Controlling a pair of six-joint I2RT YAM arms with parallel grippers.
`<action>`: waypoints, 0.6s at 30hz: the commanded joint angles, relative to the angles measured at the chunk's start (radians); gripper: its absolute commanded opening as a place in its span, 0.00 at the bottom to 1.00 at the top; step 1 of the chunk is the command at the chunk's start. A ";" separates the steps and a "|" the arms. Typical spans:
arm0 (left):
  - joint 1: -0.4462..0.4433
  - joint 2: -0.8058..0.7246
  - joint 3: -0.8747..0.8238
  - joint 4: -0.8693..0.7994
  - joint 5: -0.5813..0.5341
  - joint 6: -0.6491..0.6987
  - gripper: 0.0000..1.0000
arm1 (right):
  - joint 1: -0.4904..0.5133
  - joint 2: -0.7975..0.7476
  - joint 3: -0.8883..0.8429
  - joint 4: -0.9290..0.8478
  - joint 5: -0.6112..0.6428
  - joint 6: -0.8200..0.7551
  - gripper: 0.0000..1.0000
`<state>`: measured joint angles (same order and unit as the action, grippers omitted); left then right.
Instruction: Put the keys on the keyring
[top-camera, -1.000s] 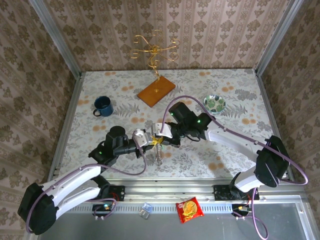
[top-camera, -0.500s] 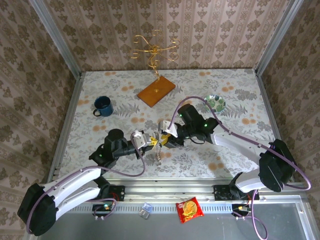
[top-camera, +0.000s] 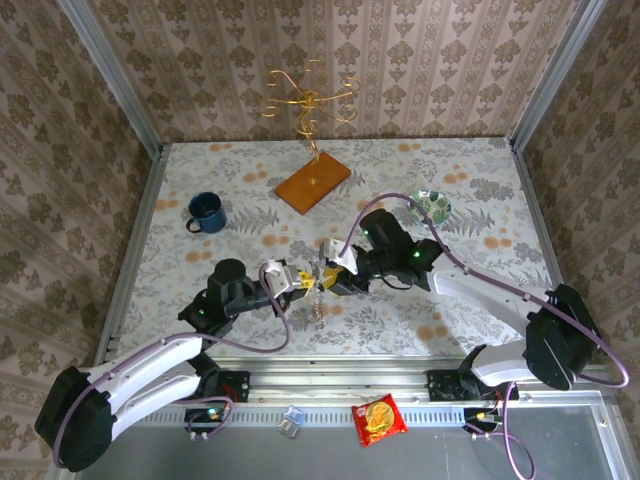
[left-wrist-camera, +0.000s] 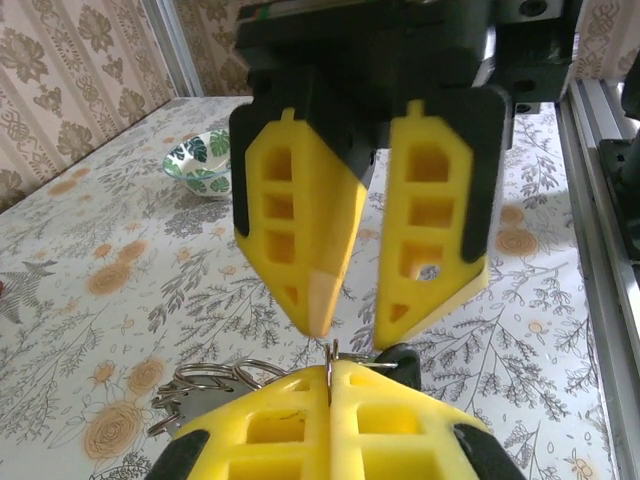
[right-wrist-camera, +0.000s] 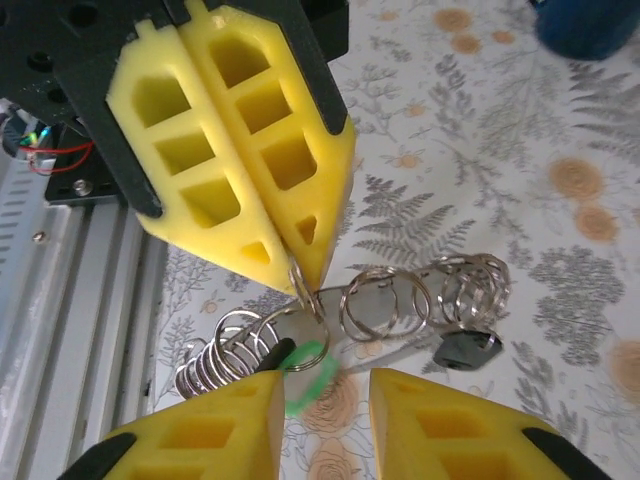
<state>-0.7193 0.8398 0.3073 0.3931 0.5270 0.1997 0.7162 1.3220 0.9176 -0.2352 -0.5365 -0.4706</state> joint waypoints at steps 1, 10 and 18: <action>-0.003 -0.004 -0.011 0.114 -0.024 -0.095 0.00 | 0.000 -0.060 -0.038 0.038 0.076 0.003 0.33; -0.008 0.003 -0.038 0.173 -0.025 -0.143 0.00 | 0.020 -0.031 -0.064 0.111 0.070 0.061 0.39; -0.008 0.005 -0.039 0.172 -0.001 -0.132 0.00 | 0.026 0.006 -0.056 0.147 0.071 0.074 0.41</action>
<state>-0.7197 0.8444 0.2741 0.5068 0.5003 0.0818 0.7326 1.3113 0.8661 -0.1184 -0.4721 -0.4114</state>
